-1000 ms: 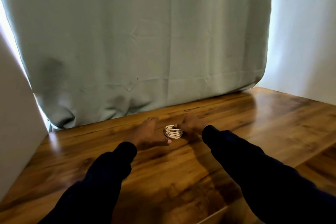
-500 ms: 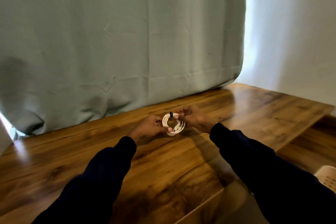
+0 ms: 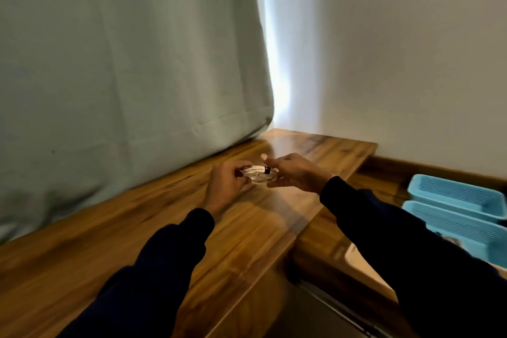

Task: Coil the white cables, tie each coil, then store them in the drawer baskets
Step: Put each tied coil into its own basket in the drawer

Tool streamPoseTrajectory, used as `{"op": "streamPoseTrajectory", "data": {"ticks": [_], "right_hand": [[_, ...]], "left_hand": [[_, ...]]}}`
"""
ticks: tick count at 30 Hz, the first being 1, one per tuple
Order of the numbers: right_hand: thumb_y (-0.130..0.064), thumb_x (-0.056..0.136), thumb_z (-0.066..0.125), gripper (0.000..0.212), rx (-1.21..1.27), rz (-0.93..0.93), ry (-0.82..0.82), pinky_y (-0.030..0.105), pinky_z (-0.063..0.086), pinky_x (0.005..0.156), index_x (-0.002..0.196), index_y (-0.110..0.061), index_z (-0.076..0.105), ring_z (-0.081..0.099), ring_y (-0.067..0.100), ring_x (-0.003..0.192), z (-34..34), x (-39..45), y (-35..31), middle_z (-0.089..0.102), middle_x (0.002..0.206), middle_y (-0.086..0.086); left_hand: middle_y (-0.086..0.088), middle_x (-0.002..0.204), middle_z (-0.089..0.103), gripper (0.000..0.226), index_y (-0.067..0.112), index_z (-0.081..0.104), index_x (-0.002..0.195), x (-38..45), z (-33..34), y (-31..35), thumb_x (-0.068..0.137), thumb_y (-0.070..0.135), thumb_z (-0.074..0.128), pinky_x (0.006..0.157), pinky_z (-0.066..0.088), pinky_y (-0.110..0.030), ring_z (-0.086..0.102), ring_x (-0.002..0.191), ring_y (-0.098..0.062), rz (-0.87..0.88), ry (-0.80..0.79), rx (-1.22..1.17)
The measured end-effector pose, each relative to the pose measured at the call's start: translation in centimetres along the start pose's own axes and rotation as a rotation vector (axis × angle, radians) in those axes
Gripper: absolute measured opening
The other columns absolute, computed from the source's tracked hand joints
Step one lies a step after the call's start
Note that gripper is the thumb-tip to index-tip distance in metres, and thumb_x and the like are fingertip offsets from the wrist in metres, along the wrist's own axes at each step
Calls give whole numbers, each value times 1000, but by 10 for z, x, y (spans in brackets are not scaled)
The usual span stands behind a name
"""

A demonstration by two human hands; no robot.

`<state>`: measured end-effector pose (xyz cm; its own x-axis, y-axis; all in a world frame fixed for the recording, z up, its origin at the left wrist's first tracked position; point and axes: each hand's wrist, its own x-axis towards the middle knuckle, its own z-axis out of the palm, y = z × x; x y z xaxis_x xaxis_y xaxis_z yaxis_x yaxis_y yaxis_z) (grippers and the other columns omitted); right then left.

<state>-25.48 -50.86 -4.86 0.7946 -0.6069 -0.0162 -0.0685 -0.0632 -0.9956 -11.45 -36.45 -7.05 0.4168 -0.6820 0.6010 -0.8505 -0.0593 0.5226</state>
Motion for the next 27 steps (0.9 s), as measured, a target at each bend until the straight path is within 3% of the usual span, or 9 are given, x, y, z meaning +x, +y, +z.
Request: {"op": "streamPoseTrajectory", "data": {"ticks": [4,6,8,10,14,18,21,23,27], "right_hand": [[-17,90,73,38,213,101,123,33,62,71,106,15,64,75,29,88,-47,-10,7,72,109,24],[-4,93,66,24,252,124,155,27,60,60,107,15,63,74,22,74,-70,-23,7,73,98,21],[3,95,61,19,223,132,181,25,59,55,108,17,62,70,21,69,-95,-32,9,70,89,18],[3,95,61,19,186,141,212,31,61,61,109,14,65,70,25,78,-119,-35,15,70,92,19],[-2,90,69,12,72,117,356,41,61,83,99,3,73,73,28,88,-169,-40,31,74,96,18],[4,92,64,11,61,72,454,32,61,71,98,2,73,72,19,74,-210,-46,49,74,86,16],[3,94,62,16,82,70,511,35,62,76,105,6,72,72,23,80,-240,-50,63,74,96,23],[3,94,62,16,94,80,558,32,62,70,106,6,72,71,24,79,-259,-54,71,74,98,24],[3,90,68,17,75,94,700,30,63,65,106,7,71,71,24,76,-296,-57,86,73,98,24]], "left_hand": [[-3,103,75,38,10,78,103,16,46,28,71,-10,74,85,51,-15,69,93,-14,188,96,-58],[-5,105,74,40,7,78,103,23,67,42,69,-14,74,87,45,-7,66,95,-11,235,119,-77],[-6,108,74,45,7,78,104,30,89,55,67,-18,73,91,49,-12,65,99,-7,279,107,-122],[-6,113,74,48,10,78,107,36,111,66,69,-19,71,94,53,-23,68,106,-11,304,60,-171],[0,118,73,47,15,77,114,50,161,90,78,-14,68,97,54,-26,67,113,-10,311,-20,-250],[4,116,73,44,22,72,121,60,210,110,83,-2,74,95,55,-24,68,109,-6,285,-137,-316],[3,122,71,45,21,69,125,64,243,125,85,0,74,96,52,-17,65,113,-6,290,-201,-343],[1,129,68,49,20,67,128,67,264,134,86,-4,71,101,47,-16,61,121,-10,308,-238,-333],[-3,150,49,64,16,57,139,71,300,149,83,-17,57,117,36,-32,42,142,-17,373,-380,-261]]}}
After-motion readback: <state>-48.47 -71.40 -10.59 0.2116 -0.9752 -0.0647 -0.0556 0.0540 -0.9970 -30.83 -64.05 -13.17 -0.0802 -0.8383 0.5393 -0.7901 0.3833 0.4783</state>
